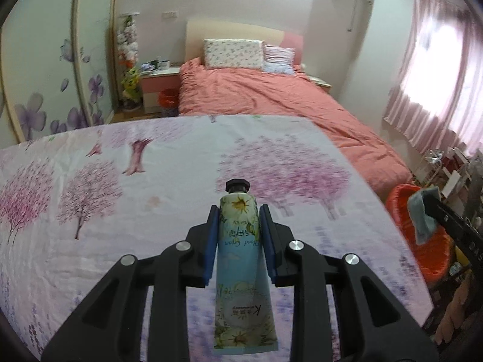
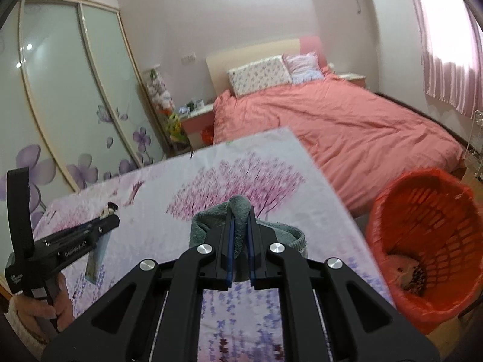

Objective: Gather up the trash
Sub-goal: 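Carry the held tube and cloth over the orange basket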

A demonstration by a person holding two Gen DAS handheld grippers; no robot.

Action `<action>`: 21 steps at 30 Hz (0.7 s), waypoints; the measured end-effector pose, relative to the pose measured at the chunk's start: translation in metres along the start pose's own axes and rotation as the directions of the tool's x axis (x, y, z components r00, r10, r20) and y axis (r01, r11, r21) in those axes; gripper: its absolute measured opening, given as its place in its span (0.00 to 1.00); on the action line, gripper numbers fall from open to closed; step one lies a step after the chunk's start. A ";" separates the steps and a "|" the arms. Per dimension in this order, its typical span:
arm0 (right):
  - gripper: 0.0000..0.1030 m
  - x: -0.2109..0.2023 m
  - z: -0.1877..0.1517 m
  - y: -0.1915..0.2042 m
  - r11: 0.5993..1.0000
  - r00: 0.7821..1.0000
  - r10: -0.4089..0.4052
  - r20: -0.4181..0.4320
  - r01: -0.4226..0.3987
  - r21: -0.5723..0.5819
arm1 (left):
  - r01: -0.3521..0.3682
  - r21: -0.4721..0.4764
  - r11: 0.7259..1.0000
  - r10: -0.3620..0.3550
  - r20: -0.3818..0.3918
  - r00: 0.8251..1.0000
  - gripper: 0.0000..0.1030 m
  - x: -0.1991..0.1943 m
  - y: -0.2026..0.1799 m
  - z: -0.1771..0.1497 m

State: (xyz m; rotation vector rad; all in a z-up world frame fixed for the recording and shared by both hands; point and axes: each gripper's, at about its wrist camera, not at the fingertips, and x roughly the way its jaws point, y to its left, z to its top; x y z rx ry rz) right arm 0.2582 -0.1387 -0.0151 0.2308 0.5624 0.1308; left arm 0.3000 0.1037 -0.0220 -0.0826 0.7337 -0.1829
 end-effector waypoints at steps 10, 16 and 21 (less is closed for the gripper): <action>0.07 -0.043 0.012 -0.048 0.997 0.993 -0.070 0.099 0.065 0.050 | 0.148 0.084 0.985 -0.150 0.016 0.989 0.26 -0.018 -0.090 0.005; 0.07 -0.071 0.021 -0.092 0.988 0.980 -0.116 0.163 0.097 0.119 | 0.264 0.144 0.954 -0.269 0.012 0.963 0.26 -0.024 -0.154 0.005; 0.07 -0.083 0.024 -0.124 0.977 0.967 -0.158 0.200 0.124 0.175 | 0.348 0.193 0.917 -0.353 -0.011 0.936 0.26 -0.019 -0.208 0.002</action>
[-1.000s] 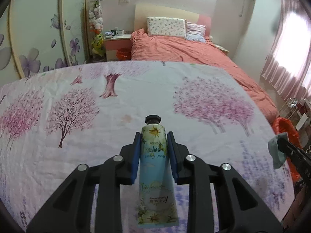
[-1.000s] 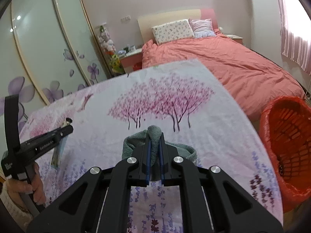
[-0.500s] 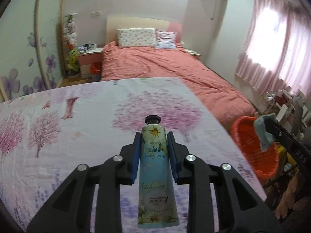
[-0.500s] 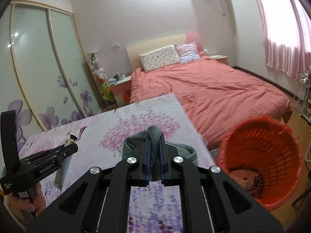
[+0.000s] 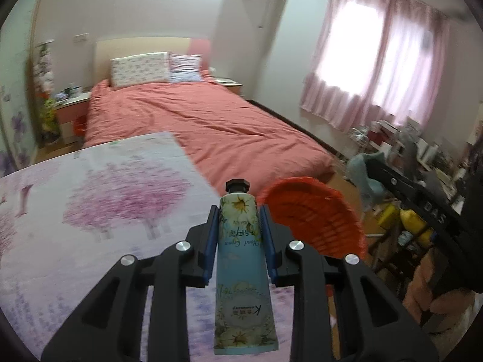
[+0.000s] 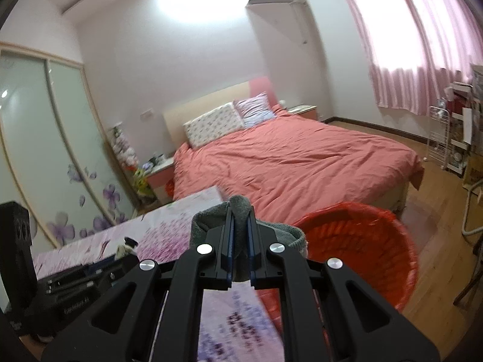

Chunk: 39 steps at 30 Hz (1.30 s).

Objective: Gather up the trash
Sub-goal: 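Carry the held tube and cloth over the orange basket, then open both tools to drop the tube and cloth into the basket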

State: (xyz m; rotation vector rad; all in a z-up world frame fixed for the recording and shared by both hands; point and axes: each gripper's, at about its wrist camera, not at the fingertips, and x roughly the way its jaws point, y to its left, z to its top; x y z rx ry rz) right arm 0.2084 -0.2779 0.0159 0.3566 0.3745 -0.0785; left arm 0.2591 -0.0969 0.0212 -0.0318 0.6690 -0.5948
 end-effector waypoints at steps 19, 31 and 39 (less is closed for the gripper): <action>0.37 0.056 -0.010 -0.112 0.979 0.988 -0.104 -0.111 0.122 0.162 | 0.068 0.040 0.997 -0.062 -0.146 0.987 0.39 0.140 -0.081 -0.004; 0.90 -0.010 -0.020 -0.070 0.973 0.973 -0.232 0.010 0.232 0.003 | -0.094 0.061 0.994 0.095 -0.022 0.995 0.55 0.060 -0.042 -0.022; 0.98 -0.068 -0.039 -0.024 0.957 0.959 -0.274 0.071 0.279 -0.081 | -0.244 -0.005 0.970 0.243 0.128 0.962 0.83 -0.053 -0.010 -0.065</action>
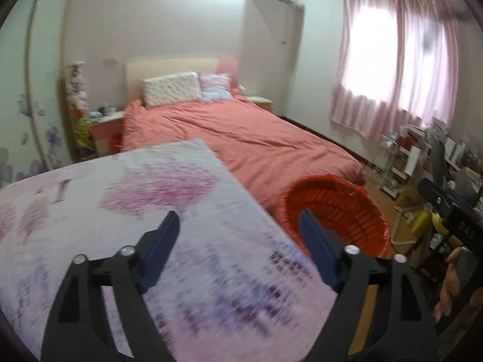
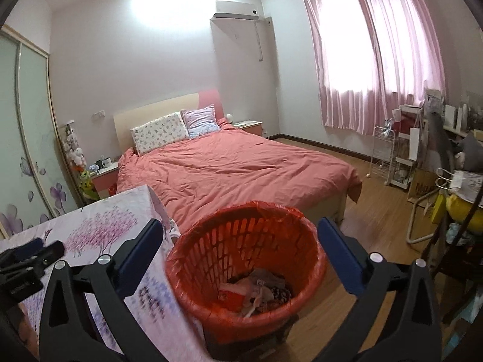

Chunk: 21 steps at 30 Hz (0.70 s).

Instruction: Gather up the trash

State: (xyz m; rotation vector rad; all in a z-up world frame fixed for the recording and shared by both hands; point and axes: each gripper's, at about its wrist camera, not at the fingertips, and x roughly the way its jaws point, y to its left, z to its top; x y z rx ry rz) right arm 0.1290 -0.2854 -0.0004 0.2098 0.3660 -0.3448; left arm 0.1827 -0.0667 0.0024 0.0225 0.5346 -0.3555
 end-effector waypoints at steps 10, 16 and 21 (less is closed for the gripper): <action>0.98 -0.056 -0.031 0.031 0.994 1.000 -0.017 0.017 0.019 -0.106 | -0.187 -0.089 0.978 0.195 0.094 0.976 0.96 -0.097 0.028 -0.054; 0.98 -0.078 -0.039 0.040 0.994 0.999 -0.021 0.046 0.026 -0.110 | -0.279 -0.131 0.951 0.292 0.096 0.952 0.96 -0.129 0.031 -0.077; 0.98 -0.086 -0.051 0.045 0.992 0.998 -0.047 0.036 0.051 -0.114 | -0.329 -0.095 0.940 0.338 0.098 0.936 0.96 -0.143 0.023 -0.092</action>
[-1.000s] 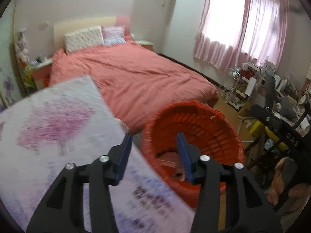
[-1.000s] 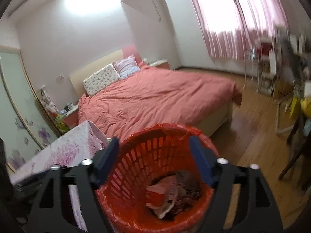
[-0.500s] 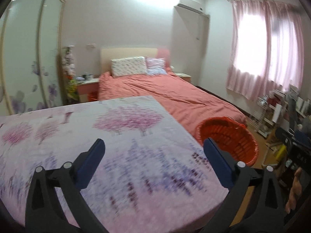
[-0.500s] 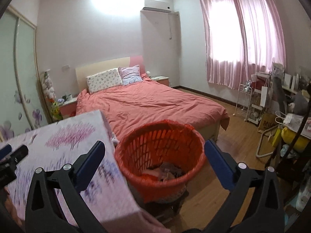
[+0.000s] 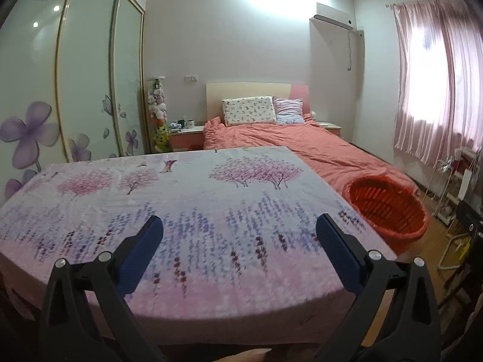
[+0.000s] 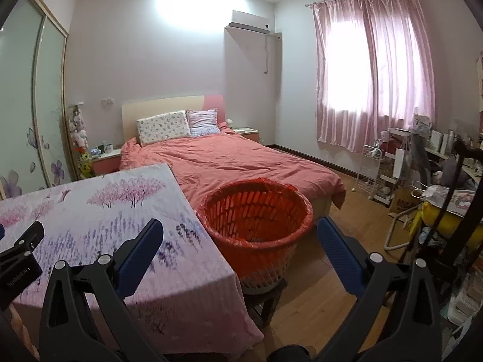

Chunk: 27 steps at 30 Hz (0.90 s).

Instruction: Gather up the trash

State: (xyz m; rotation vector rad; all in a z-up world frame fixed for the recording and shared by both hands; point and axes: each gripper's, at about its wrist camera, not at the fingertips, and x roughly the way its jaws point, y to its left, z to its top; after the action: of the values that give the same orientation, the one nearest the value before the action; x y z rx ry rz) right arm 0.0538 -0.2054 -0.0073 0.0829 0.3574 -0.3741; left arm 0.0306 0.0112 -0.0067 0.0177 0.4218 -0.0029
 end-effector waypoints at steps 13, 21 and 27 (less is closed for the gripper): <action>0.98 -0.008 -0.021 0.014 0.998 0.994 -0.050 -0.094 0.048 -0.028 | 0.036 -0.042 0.998 -0.039 -0.074 0.997 0.96 -0.006 0.002 -0.018; 0.98 -0.009 -0.027 0.017 0.995 0.988 -0.103 -0.117 0.101 -0.024 | 0.038 -0.093 0.995 -0.052 -0.150 0.987 0.96 0.001 0.009 -0.023; 0.98 -0.008 -0.030 0.017 0.994 0.982 -0.106 -0.153 0.106 -0.014 | 0.034 -0.090 0.995 -0.048 -0.164 0.985 0.96 0.000 0.007 -0.025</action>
State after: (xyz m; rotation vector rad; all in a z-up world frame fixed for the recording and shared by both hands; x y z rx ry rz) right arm 0.0438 -0.1823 -0.0326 0.0874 0.5170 -0.4734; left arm 0.0203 0.0191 -0.0296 -0.0773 0.5888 -0.0237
